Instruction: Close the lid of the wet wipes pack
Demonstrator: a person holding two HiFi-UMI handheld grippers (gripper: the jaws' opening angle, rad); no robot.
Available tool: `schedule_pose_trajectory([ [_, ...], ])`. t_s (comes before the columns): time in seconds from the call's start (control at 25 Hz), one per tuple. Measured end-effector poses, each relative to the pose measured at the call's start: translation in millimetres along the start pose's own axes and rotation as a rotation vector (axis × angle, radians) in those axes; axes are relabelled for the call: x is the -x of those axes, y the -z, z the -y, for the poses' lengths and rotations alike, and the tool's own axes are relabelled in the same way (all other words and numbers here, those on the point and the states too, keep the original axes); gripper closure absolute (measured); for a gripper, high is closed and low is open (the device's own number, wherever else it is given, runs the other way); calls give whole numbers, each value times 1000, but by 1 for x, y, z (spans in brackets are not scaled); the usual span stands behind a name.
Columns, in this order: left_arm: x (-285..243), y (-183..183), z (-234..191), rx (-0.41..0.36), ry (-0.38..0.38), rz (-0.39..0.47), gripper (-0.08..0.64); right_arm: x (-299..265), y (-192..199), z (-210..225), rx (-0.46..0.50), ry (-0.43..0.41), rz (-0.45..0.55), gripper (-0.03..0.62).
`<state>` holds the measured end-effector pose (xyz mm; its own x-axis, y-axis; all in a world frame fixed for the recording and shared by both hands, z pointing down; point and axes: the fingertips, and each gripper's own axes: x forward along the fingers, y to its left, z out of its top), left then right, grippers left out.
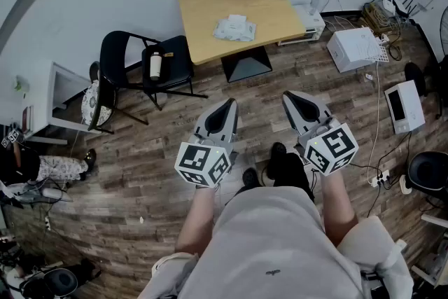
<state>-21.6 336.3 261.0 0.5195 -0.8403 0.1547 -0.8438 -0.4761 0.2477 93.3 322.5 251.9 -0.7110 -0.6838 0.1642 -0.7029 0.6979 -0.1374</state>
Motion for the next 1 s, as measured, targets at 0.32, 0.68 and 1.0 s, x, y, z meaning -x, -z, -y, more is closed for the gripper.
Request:
schedule_pose_trajectory([
  [0.32,28,3,4,-37,24,-9,554,5,-1,-35,20,19,4,595],
  [0.68,48,17,21,-89,68,-54,554,21,12,-55,-35,30,11,594],
  [1.0,43,35,17,-55,40,-82,554,20,28,-48,-28,41,1,594],
])
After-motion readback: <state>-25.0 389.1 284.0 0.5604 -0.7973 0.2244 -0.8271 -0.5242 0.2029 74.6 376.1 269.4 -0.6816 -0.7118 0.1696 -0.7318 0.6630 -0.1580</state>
